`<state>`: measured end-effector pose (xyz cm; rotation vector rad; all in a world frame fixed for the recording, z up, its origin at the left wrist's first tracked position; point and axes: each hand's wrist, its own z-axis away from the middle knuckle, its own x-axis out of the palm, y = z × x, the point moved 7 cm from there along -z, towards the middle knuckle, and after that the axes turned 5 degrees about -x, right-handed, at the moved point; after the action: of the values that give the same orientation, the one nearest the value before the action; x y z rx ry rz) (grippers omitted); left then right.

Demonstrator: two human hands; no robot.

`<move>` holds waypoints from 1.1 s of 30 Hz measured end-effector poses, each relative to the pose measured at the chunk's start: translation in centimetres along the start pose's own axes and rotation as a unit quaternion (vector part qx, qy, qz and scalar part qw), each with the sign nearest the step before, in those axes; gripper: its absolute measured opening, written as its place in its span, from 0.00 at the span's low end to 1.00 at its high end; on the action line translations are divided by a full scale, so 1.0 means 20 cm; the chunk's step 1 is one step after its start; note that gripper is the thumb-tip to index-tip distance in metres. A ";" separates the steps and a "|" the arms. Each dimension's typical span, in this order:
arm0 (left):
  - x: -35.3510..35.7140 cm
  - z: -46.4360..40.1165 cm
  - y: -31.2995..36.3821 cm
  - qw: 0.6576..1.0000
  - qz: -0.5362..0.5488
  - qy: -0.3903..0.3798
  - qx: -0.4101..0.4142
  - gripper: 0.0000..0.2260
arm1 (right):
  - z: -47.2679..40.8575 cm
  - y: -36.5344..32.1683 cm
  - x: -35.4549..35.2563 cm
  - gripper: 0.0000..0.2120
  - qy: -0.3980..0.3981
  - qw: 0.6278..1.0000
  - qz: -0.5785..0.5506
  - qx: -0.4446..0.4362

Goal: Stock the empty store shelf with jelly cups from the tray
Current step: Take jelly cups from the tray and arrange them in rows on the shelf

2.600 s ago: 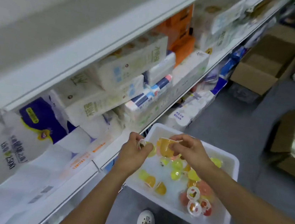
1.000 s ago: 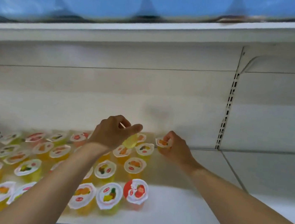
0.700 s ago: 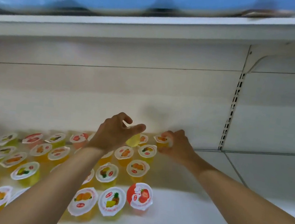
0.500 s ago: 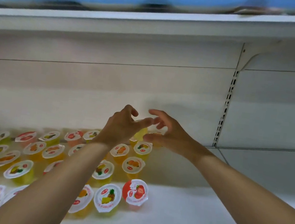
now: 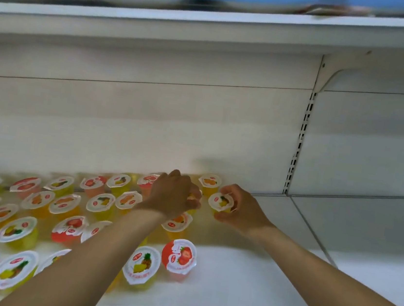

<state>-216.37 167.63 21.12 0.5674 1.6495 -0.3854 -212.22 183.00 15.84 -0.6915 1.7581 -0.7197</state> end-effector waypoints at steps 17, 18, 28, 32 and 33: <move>-0.05 0.08 0.01 0.999 -0.011 0.006 -0.031 0.14 | 0.11 -0.07 -0.01 0.31 -0.043 0.996 0.077 -0.001; -0.06 0.10 0.05 0.999 -0.005 0.021 -0.029 0.16 | 0.15 -0.08 -0.07 0.29 -0.032 0.994 0.106 -0.011; 0.00 0.40 0.92 0.953 0.103 0.228 0.168 0.24 | 0.92 0.07 -0.70 0.19 0.211 0.919 0.304 -0.134; 0.18 0.48 1.30 0.952 0.145 0.166 0.214 0.24 | 1.29 0.26 -0.91 0.19 0.228 0.908 0.346 -0.060; 0.24 0.51 1.41 0.953 0.154 0.141 0.219 0.24 | 1.39 0.32 -0.95 0.20 0.224 0.909 0.349 -0.035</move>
<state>-192.55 185.80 16.80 1.2453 1.7138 -0.4576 -181.12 197.63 15.51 0.1054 2.2649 -0.3218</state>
